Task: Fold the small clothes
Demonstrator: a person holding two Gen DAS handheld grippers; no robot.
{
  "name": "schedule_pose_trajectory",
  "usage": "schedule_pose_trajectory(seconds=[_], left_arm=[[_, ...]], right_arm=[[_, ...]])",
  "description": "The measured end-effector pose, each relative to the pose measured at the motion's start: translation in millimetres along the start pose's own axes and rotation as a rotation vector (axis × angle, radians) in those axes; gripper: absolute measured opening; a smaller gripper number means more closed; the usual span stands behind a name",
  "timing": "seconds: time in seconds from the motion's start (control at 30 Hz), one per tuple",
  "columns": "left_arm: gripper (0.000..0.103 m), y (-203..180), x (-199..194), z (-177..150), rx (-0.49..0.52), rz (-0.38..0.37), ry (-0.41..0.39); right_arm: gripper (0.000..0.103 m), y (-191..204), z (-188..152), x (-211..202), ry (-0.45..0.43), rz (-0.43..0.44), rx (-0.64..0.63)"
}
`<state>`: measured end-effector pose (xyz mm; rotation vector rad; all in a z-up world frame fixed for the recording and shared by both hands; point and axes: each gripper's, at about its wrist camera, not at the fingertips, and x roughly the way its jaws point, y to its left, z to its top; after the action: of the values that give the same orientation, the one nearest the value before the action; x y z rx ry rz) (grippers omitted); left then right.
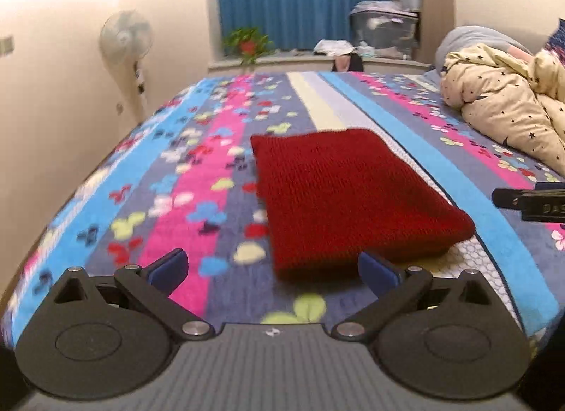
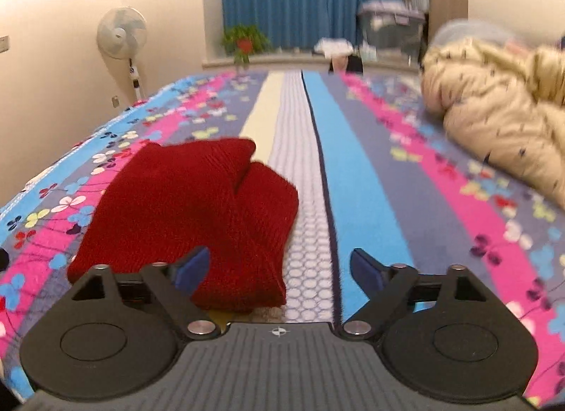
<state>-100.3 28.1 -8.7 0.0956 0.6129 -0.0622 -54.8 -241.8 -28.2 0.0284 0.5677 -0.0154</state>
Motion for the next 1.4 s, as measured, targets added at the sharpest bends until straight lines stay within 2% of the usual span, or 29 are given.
schedule_pose_trajectory(seconds=[0.13,0.23,0.33,0.47,0.63,0.87,1.4], left_arm=[[0.103,-10,-1,-11,-0.006,-0.028,0.037],[0.103,-13,12,-10,-0.007,-0.013,0.051],[0.103,-10,22,-8,-0.048,-0.021,0.072],[0.103,-12,24,-8,-0.043,-0.025,0.072],[0.103,-12,23,-10,-0.025,-0.045,0.077],[0.103,-9,24,-10,-0.052,-0.044,0.084],[0.103,-11,25,-10,-0.043,-0.052,0.087]], right_arm=[[0.093,-4,-6,-23,-0.015,0.011,0.066],[0.094,-2,-10,-23,0.016,0.029,0.097],[0.094,3,-16,-11,0.063,0.026,0.083],[0.094,7,-19,-2,0.087,0.022,0.072],[0.094,10,-19,-6,0.081,0.034,0.063],[0.094,9,-19,-4,0.098,0.041,0.065],[0.094,16,-20,-4,0.098,0.052,0.023]])
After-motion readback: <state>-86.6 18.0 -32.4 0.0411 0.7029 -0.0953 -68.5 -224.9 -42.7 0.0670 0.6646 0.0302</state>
